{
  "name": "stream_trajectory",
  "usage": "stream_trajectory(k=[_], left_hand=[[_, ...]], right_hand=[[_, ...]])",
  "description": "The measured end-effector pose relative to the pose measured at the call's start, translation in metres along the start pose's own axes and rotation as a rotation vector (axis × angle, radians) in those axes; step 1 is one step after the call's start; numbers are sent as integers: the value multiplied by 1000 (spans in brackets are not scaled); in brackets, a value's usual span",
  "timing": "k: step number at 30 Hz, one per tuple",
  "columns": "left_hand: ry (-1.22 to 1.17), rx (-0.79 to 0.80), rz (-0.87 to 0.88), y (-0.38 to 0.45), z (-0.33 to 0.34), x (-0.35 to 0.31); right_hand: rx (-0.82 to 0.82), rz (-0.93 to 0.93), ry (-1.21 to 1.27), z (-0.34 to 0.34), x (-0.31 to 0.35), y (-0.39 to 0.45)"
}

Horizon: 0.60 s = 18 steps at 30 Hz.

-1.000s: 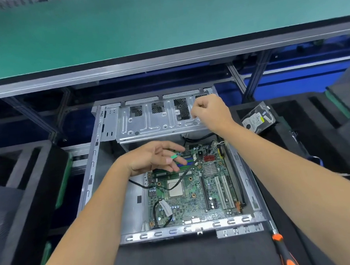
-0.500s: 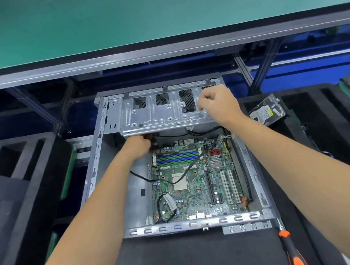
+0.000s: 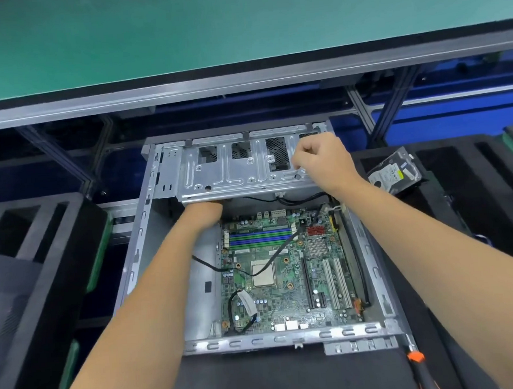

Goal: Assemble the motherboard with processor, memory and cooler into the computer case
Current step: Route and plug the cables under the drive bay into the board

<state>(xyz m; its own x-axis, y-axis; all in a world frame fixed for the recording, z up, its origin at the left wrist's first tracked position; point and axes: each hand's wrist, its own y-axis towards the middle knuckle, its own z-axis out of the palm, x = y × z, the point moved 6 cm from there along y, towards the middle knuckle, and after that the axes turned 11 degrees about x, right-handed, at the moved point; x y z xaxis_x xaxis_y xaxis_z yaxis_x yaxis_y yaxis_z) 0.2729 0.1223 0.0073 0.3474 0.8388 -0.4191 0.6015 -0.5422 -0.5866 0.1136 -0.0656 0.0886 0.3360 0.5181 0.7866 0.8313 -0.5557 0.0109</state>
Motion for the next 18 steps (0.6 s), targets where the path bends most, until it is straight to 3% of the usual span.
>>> stream_trajectory(k=[3, 5, 12, 18], left_hand=[[-210, 256, 100, -11, 6, 7], [-251, 296, 164, -18, 7, 6], [197, 130, 129, -11, 10, 11], [323, -21, 81, -2, 16, 18]], right_hand=[[-3, 3, -9, -1, 1, 0], [-6, -1, -9, 0, 1, 1], [8, 15, -3, 2, -2, 1], [14, 11, 20, 2, -3, 1]])
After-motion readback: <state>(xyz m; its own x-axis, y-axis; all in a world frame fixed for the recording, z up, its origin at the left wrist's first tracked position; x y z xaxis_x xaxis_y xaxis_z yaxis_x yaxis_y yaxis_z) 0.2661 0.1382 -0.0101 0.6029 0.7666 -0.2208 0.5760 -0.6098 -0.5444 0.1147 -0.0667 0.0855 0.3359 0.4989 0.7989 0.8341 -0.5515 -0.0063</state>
